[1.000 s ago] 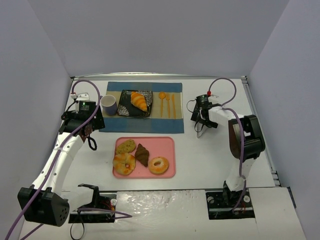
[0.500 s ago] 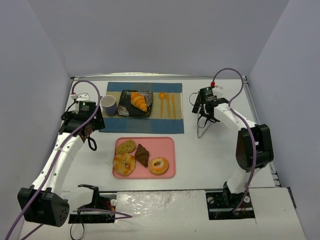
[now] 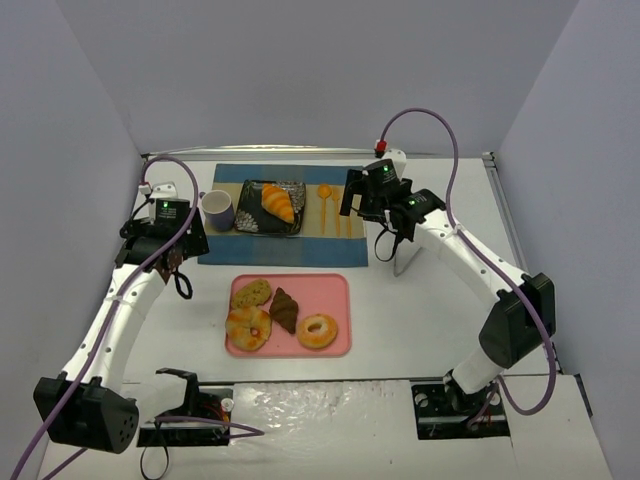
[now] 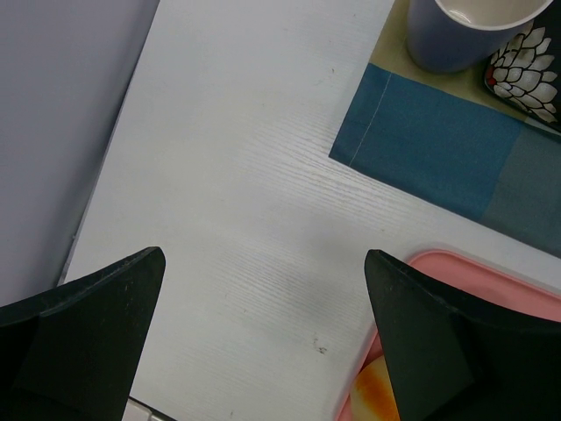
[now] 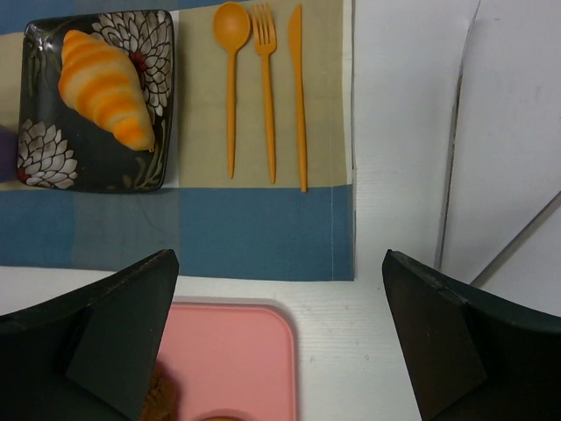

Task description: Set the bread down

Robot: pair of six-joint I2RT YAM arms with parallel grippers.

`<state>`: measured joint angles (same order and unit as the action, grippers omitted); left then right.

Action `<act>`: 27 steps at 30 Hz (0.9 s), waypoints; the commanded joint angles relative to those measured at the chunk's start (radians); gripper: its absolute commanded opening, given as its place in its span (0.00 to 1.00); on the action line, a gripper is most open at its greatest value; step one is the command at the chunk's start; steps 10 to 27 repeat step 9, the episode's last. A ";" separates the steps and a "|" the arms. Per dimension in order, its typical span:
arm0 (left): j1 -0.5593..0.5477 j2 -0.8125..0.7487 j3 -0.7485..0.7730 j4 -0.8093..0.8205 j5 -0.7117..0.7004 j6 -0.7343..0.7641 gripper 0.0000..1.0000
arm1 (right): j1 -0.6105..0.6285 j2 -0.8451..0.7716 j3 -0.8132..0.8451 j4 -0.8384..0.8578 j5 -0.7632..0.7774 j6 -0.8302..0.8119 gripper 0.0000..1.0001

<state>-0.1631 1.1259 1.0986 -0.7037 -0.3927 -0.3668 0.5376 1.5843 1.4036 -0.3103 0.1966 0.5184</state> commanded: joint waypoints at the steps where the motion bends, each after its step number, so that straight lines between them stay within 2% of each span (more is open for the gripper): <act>1: 0.002 0.003 0.076 0.006 -0.017 0.020 0.97 | -0.005 -0.067 0.022 0.002 -0.032 -0.023 1.00; 27: 0.002 0.009 0.097 -0.013 -0.033 0.029 0.97 | -0.004 -0.083 -0.018 0.005 -0.038 -0.028 1.00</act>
